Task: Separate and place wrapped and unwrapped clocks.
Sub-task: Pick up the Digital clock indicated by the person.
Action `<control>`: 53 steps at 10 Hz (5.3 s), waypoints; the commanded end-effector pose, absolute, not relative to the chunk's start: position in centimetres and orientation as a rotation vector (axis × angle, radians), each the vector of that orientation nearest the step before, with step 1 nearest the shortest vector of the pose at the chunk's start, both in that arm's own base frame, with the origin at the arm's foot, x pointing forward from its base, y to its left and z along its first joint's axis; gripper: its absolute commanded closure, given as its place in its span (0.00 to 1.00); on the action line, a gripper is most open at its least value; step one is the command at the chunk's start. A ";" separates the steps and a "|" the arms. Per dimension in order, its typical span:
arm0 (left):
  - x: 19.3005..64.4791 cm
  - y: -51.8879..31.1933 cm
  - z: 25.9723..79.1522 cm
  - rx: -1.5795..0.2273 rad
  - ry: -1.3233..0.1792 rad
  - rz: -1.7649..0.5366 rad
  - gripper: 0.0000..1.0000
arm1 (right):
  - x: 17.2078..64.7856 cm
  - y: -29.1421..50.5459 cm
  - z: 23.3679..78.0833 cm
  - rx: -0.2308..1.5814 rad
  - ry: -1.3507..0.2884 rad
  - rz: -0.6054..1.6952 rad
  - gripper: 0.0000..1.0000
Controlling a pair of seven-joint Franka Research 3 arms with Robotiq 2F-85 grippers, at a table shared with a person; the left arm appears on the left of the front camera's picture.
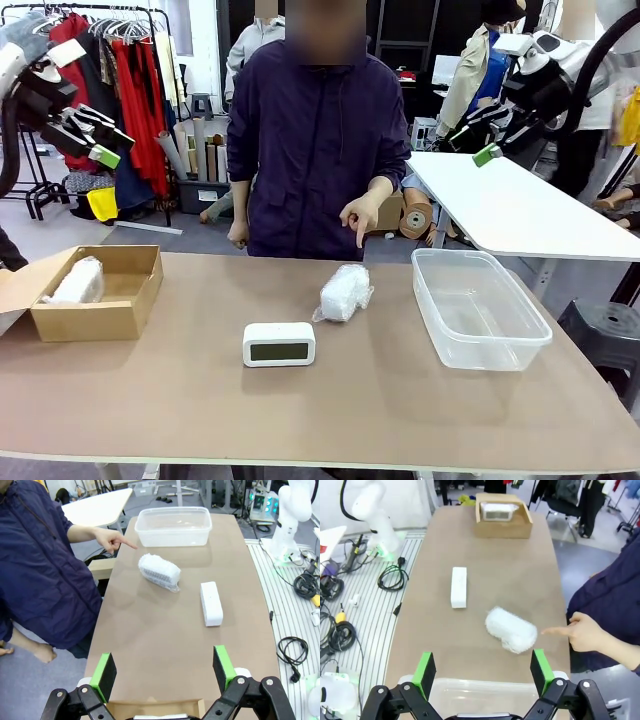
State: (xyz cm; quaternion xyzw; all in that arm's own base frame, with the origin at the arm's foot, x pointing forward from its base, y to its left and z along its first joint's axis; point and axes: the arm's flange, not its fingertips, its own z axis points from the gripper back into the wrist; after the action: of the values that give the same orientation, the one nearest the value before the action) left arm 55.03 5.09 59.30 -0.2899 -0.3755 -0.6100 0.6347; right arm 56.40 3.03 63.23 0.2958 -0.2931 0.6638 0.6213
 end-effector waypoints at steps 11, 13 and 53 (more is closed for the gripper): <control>57.6 -10.1 54.8 -0.478 -0.447 -1.307 0.00 | 56.7 4.0 63.5 0.656 -0.653 1.501 0.00; 57.8 -13.2 50.9 -0.370 -0.328 -1.245 0.00 | 56.7 4.0 63.5 0.656 -0.653 1.501 0.00; 71.0 -44.2 40.8 -0.274 -0.312 -0.631 0.00 | 56.7 4.0 63.5 0.656 -0.653 1.501 0.00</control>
State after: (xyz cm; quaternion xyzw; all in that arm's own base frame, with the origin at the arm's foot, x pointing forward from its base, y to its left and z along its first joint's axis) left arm 69.51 -43.14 40.33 -0.1465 -0.1529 -0.2770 0.9372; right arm 56.59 3.73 63.24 0.2950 -0.2919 0.6620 0.6241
